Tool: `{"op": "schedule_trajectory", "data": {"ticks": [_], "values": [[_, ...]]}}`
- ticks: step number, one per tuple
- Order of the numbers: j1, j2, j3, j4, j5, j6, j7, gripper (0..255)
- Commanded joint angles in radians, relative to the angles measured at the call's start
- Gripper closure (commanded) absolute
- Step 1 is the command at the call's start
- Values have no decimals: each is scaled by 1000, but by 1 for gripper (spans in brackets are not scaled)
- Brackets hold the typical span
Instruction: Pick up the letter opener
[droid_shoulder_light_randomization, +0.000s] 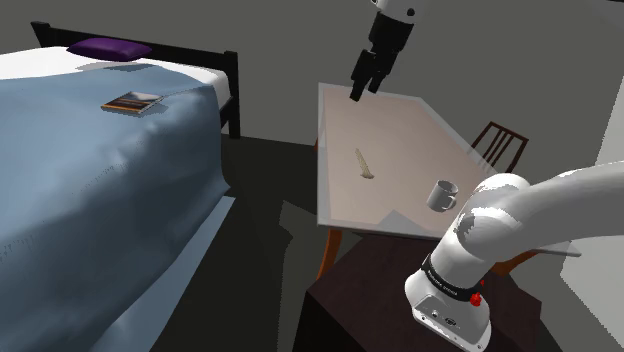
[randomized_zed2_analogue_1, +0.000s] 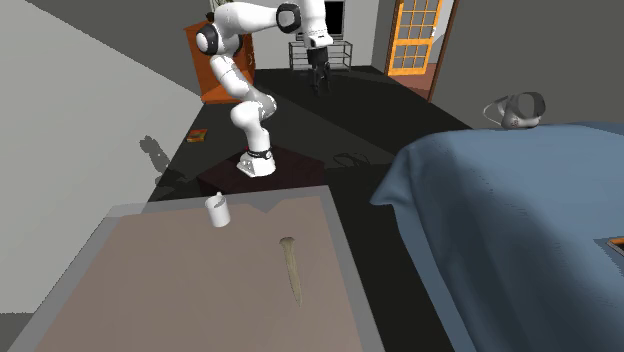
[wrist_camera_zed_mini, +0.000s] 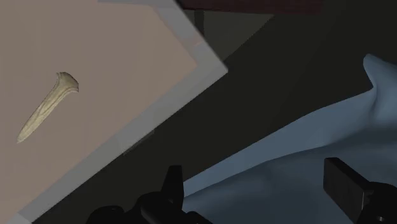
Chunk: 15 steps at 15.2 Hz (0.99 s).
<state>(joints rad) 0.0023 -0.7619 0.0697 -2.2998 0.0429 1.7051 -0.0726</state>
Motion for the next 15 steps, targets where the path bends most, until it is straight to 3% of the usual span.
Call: {"op": "schedule_trajectory", "data": {"ticks": [1, 15], "values": [[0, 0, 0, 0, 0, 0, 0, 0], [-131, 334, -122, -23, -43, 312, 21, 0]]}}
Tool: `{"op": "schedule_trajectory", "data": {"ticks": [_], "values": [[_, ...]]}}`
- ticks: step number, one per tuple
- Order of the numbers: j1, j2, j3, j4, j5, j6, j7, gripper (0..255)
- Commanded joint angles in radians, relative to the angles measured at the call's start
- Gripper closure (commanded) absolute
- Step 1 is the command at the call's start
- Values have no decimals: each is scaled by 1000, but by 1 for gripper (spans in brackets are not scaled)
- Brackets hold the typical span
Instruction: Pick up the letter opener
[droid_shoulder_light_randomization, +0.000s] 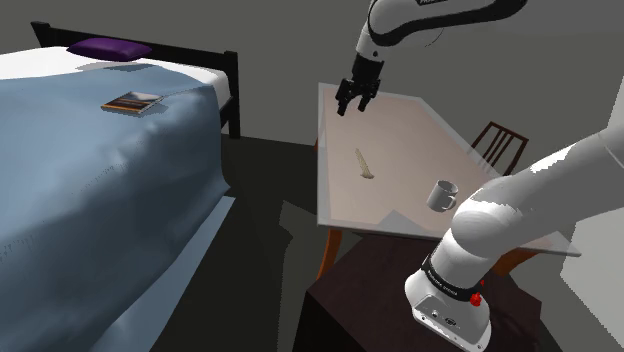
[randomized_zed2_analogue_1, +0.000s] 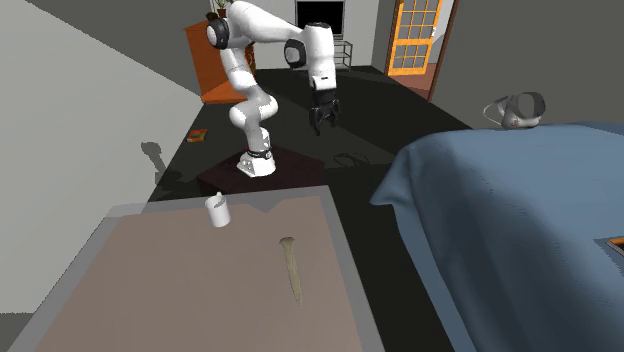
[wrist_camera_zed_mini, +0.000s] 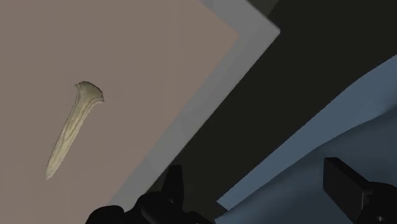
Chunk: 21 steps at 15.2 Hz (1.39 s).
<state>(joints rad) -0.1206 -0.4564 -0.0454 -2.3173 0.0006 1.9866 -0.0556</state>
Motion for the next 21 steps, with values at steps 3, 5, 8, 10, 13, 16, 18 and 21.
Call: {"op": "schedule_trajectory", "data": {"ticks": [3, 5, 8, 10, 13, 16, 18, 21], "values": [[-31, 112, -35, 11, -2, 89, 7, 0], [-46, 170, -54, 26, 1, 125, 8, 0], [-67, 258, -82, 54, 9, 175, 7, 0], [-81, 318, -100, 77, 18, 205, 5, 0], [-102, 409, -127, 115, 37, 246, -1, 0], [-125, 502, -150, 160, 63, 281, -9, 0], [-141, 564, -164, 194, 83, 300, -16, 0], [-169, 658, -180, 249, 117, 325, -27, 0]]}}
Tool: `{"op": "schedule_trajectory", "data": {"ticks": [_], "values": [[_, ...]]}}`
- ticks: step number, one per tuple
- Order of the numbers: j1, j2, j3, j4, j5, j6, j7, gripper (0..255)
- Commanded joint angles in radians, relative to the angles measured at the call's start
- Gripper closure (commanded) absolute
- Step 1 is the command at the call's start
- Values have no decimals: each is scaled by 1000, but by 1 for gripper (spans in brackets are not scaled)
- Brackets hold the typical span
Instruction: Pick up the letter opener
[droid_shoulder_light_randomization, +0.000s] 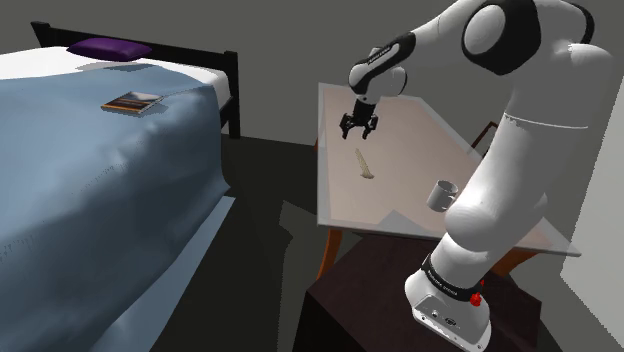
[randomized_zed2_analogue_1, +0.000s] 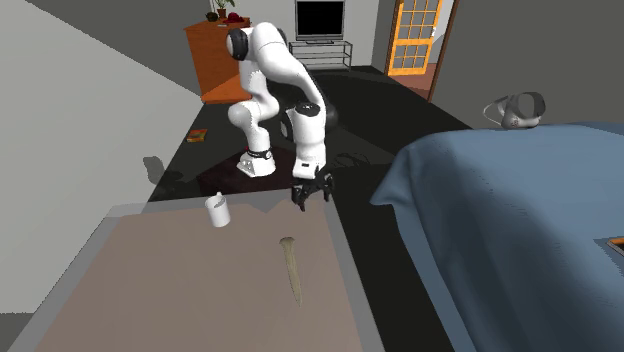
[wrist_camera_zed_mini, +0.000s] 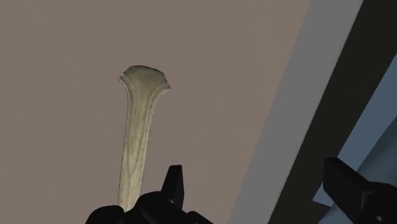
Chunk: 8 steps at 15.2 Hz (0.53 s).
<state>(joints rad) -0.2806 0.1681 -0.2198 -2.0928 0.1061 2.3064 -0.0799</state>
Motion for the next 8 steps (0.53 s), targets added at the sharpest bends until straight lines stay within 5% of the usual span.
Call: {"op": "schedule_trajectory", "data": {"ticks": [1, 8], "values": [[-19, 65, -10, 44, 24, 11, -6, 0], [-102, 285, -28, 199, 106, 38, -24, 0]]}}
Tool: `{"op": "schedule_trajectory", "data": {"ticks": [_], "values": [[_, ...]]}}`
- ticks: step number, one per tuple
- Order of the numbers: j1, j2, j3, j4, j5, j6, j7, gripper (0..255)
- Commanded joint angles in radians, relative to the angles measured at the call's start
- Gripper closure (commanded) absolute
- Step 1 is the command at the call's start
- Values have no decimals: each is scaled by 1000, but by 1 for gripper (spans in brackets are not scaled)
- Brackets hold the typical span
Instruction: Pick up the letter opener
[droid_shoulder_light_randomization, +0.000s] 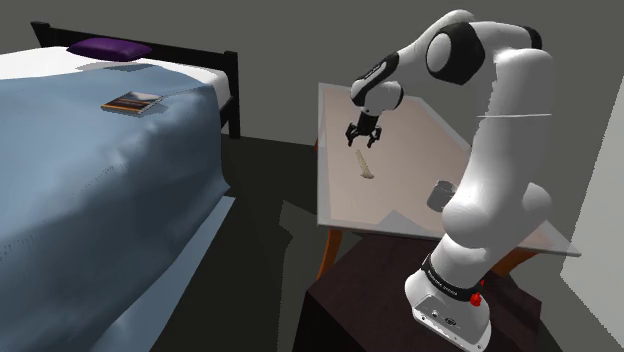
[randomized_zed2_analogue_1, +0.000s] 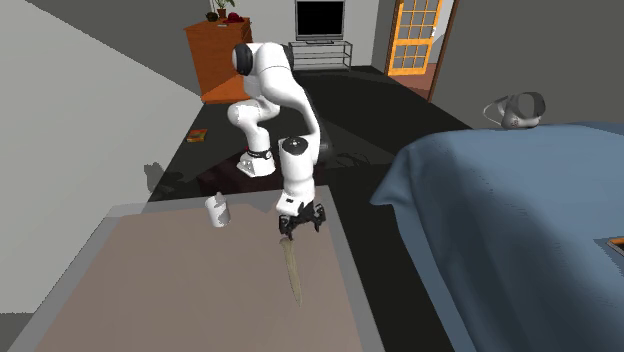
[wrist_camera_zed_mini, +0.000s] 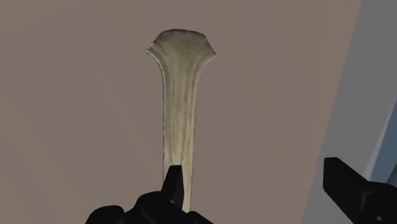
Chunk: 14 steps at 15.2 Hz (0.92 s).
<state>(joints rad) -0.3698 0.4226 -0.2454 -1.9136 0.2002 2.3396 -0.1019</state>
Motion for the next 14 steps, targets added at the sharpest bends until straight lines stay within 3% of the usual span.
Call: {"op": "schedule_trajectory", "data": {"ticks": [1, 6, 14], "values": [[-26, 62, -3, 44, 22, 6, -3, 0], [-91, 212, -6, 172, 69, 4, -1, 0], [-105, 285, 13, 181, 91, 67, -17, 0]]}}
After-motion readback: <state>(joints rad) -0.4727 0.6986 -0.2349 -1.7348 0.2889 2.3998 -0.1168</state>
